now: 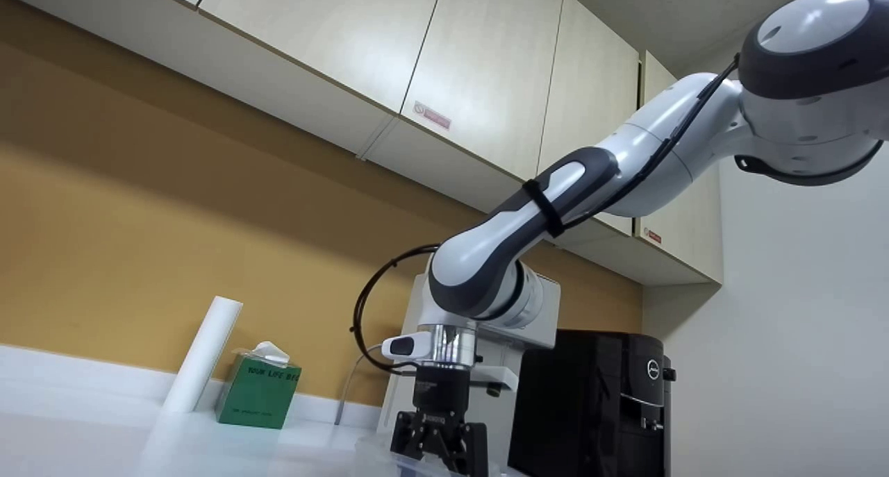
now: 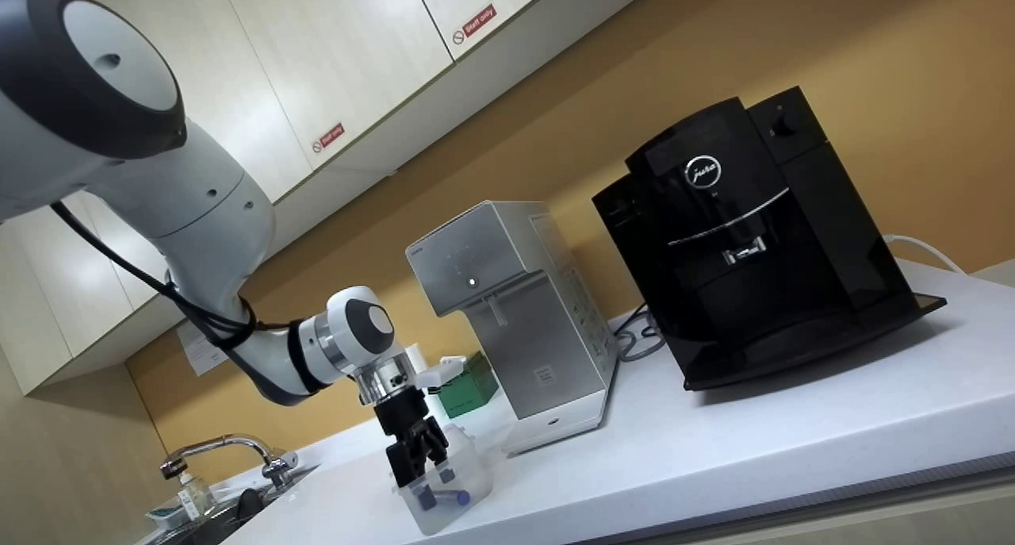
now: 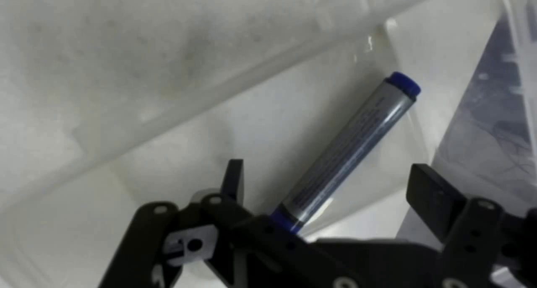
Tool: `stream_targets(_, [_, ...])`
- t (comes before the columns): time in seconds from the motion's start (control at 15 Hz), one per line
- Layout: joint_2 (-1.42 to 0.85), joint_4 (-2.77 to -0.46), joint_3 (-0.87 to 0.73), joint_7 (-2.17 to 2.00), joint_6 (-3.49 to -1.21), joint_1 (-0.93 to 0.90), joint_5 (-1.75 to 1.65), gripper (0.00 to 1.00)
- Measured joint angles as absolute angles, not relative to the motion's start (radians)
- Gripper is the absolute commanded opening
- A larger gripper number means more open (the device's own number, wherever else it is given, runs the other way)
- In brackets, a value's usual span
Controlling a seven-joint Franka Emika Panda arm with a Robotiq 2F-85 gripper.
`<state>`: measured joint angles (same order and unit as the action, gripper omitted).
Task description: Pick up the blue marker from the clear lunch box and place it on the white countertop
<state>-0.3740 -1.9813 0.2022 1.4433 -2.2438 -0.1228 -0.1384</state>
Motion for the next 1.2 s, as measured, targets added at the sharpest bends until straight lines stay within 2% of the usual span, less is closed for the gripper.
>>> stream_targets(0.47, [-0.370, -1.981, 0.201, 1.359, -2.236, -0.130, -0.138, 1.00])
stream_targets(0.53, [-0.371, -1.981, 0.201, 1.354, -2.238, -0.130, -0.138, 0.75])
stream_targets(0.67, [-0.374, -1.981, 0.201, 1.344, -2.242, -0.130, -0.138, 0.67])
stream_targets(1.2, [-0.378, -1.978, 0.200, 1.310, -2.268, -0.129, -0.135, 0.10])
